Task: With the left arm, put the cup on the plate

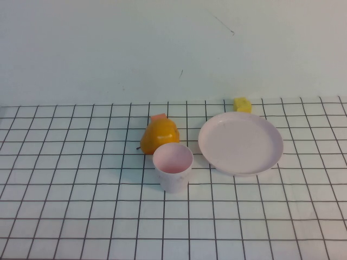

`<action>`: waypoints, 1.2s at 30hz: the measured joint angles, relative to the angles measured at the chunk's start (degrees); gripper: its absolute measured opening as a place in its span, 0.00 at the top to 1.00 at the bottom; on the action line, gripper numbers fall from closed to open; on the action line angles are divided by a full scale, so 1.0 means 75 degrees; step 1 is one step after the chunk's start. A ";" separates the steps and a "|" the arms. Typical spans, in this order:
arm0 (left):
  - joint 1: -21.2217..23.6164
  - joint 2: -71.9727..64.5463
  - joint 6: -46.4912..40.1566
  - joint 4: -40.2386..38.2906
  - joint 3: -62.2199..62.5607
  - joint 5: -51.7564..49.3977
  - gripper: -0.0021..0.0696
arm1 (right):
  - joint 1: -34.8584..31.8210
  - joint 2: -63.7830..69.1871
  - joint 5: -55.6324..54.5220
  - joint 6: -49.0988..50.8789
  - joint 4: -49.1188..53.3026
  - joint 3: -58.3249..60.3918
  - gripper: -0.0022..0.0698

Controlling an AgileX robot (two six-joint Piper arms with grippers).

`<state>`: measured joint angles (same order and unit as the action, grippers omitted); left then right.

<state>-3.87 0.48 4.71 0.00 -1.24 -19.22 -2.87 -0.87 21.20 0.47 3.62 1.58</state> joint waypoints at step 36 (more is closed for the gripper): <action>0.0000 0.0000 0.0000 -0.0284 -0.0045 0.5468 0.97 | 0.0000 0.0000 0.0000 0.0000 0.0000 0.0000 0.97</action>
<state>-3.87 0.48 4.71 -2.13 -1.58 21.79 -2.87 -0.87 21.20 0.47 3.62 1.58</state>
